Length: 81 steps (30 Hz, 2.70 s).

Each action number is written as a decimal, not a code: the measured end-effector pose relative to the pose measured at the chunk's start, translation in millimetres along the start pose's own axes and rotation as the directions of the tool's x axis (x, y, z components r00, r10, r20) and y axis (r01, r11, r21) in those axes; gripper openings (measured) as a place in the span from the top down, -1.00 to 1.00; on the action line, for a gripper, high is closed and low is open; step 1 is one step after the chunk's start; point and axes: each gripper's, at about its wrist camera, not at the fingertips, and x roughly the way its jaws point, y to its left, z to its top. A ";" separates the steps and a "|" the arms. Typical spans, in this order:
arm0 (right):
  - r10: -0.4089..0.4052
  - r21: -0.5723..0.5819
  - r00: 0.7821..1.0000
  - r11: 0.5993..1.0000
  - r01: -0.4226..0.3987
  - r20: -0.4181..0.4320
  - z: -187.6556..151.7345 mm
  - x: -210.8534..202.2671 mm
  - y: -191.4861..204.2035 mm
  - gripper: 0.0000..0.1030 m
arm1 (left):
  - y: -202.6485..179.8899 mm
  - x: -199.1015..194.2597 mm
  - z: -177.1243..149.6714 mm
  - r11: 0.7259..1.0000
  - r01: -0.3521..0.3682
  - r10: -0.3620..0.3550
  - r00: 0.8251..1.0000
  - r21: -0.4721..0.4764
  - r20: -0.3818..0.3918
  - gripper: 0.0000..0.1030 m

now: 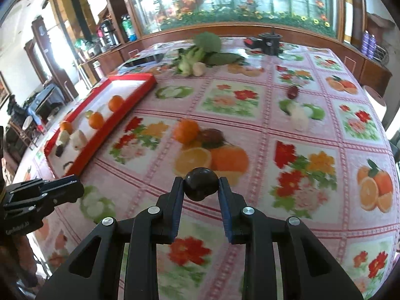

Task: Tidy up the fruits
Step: 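Carry both held dates over the white red-rimmed tray, then lower the dates into the tray and open both grippers, then move both grippers back over the fruits on the tablecloth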

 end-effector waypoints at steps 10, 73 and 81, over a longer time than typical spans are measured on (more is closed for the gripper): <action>0.092 -0.101 0.996 0.991 -0.091 0.003 32.8 20.6 70.2 0.47 | 65.0 -26.9 4.9 0.992 -0.099 0.102 0.994 -0.082 0.036 0.57; 0.127 -0.234 0.991 0.963 -0.134 -0.046 50.5 79.7 164.9 0.19 | 126.5 -5.4 16.0 0.950 -0.262 0.270 0.962 -0.169 0.026 -0.27; 0.134 -0.106 0.989 0.985 -0.139 -0.059 32.5 55.2 127.7 0.11 | 101.8 -14.0 11.4 0.953 -0.262 0.272 0.961 -0.154 0.049 -0.38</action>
